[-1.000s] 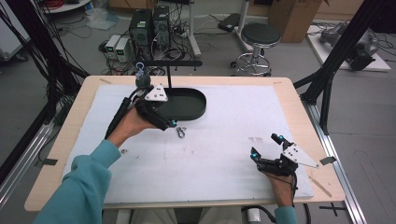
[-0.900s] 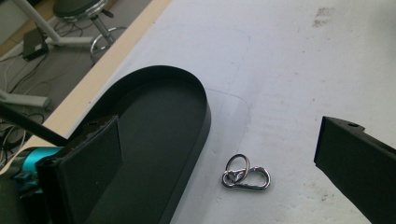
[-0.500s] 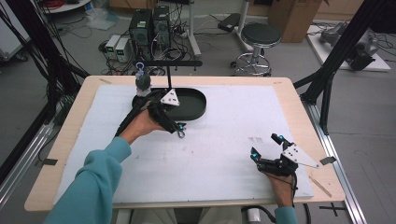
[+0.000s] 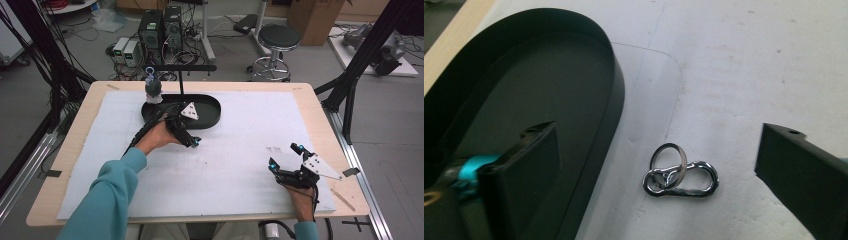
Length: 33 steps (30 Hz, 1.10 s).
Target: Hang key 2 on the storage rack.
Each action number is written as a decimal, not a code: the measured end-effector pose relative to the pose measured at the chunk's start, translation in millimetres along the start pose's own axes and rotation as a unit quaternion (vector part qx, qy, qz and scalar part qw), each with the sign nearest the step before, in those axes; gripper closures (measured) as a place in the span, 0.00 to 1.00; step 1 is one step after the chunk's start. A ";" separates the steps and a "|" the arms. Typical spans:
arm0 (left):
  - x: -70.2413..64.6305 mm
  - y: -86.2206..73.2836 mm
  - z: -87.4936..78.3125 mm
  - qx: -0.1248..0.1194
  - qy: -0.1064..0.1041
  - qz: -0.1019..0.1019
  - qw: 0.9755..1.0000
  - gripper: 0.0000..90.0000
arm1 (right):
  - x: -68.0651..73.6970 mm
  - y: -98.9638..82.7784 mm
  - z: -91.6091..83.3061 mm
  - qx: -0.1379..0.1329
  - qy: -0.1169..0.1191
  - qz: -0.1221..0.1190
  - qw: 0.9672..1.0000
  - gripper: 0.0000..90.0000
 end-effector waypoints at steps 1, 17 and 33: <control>-1.1 -0.3 1.7 0.004 -0.001 0.000 1.000 0.09 | 0.2 0.1 0.0 0.000 0.000 0.001 1.000 0.02; -7.3 -8.0 14.2 0.058 -0.014 0.012 0.998 0.28 | 0.2 -0.1 -0.3 -0.001 0.000 0.006 1.000 0.02; -9.9 -9.7 18.3 0.096 -0.010 0.017 0.995 0.55 | 0.1 0.0 -0.3 -0.001 -0.001 0.005 1.000 0.02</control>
Point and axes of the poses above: each handheld gripper's, and its own axes: z roughly forward along the jaws, y roughly out of its top, x roughly to its left, the point moved 3 cm from there along z, roughly forward along the jaws, and after that the axes turned 6 degrees about y, right-handed, at the moved point
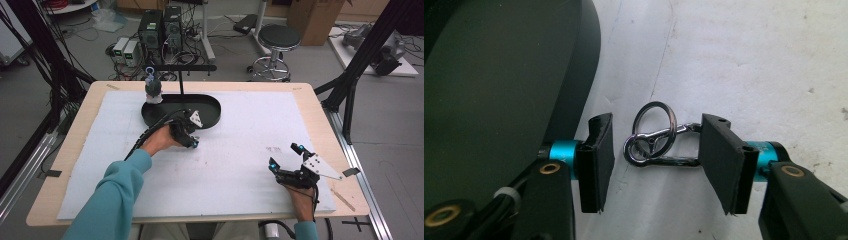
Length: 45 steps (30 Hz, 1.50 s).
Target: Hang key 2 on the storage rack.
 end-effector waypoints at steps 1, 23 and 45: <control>-0.5 0.4 0.3 0.001 -0.001 -0.001 1.000 0.56 | 0.1 0.0 0.0 0.001 0.000 0.000 1.000 0.02; 1.5 4.5 3.8 0.039 0.015 -0.020 0.999 0.87 | 0.1 0.0 0.0 0.000 0.001 0.000 1.000 0.02; 7.1 5.6 -0.2 0.033 0.033 -0.043 0.998 0.95 | 0.0 0.0 0.0 0.000 0.001 -0.001 1.000 0.02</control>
Point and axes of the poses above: each handheld gripper's, and its own axes: z roughly forward along the jaws, y roughly out of its top, x roughly to its left, the point moved 3 cm from there along z, roughly forward along the jaws, and after that the axes turned 6 degrees about y, right-handed, at the moved point
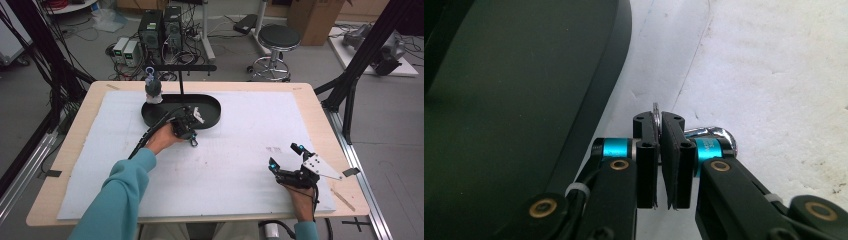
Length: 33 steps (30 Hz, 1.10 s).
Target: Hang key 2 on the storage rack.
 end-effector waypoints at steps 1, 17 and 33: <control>0.4 0.0 -0.1 -0.001 0.002 -0.001 1.000 0.96 | 0.0 0.0 0.0 0.000 0.000 0.000 1.000 0.02; 0.8 -0.7 1.4 0.012 0.003 0.002 1.000 0.98 | -0.1 0.1 0.2 -0.001 0.000 -0.003 1.000 0.02; 15.5 1.9 -29.9 -0.065 -0.013 -0.050 0.997 0.98 | 0.3 0.0 0.1 0.000 -0.001 -0.001 1.000 0.02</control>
Point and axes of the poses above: each handheld gripper's, and its own axes: z roughly forward along the jaws, y roughly out of its top, x roughly to its left, the point moved 3 cm from there along z, roughly forward along the jaws, and after that the axes turned 6 degrees about y, right-handed, at the moved point
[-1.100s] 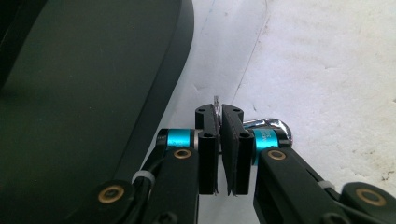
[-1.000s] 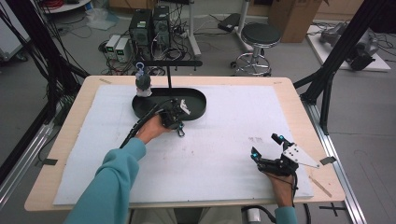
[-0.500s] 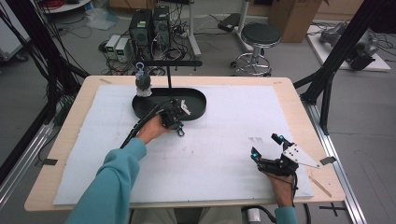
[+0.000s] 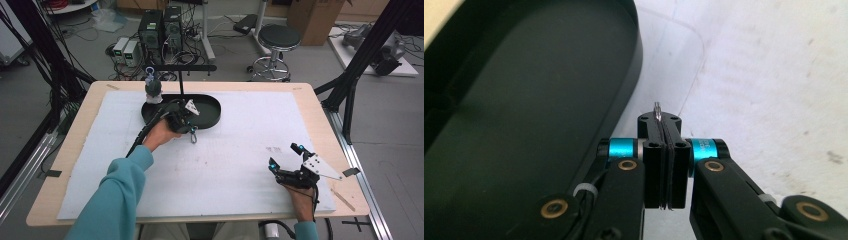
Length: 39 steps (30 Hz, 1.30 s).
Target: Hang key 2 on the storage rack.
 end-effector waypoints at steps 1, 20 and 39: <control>2.7 -0.1 -4.2 -0.007 -0.003 -0.008 1.000 0.98 | 0.0 0.0 0.0 0.000 0.000 -0.001 1.000 0.02; 47.0 -7.2 -71.1 -0.113 0.008 -0.091 0.989 0.98 | 0.1 0.0 0.3 0.002 -0.001 -0.002 1.000 0.02; 73.9 -2.7 -109.3 -0.129 0.051 -0.098 0.985 0.98 | 0.1 -0.1 0.4 0.003 -0.001 -0.001 1.000 0.02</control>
Point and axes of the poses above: each handheld gripper's, and its own axes: z roughly forward along the jaws, y roughly out of its top, x roughly to its left, the point moved 3 cm from there along z, roughly forward along the jaws, and after that the axes turned 6 degrees about y, right-handed, at the moved point
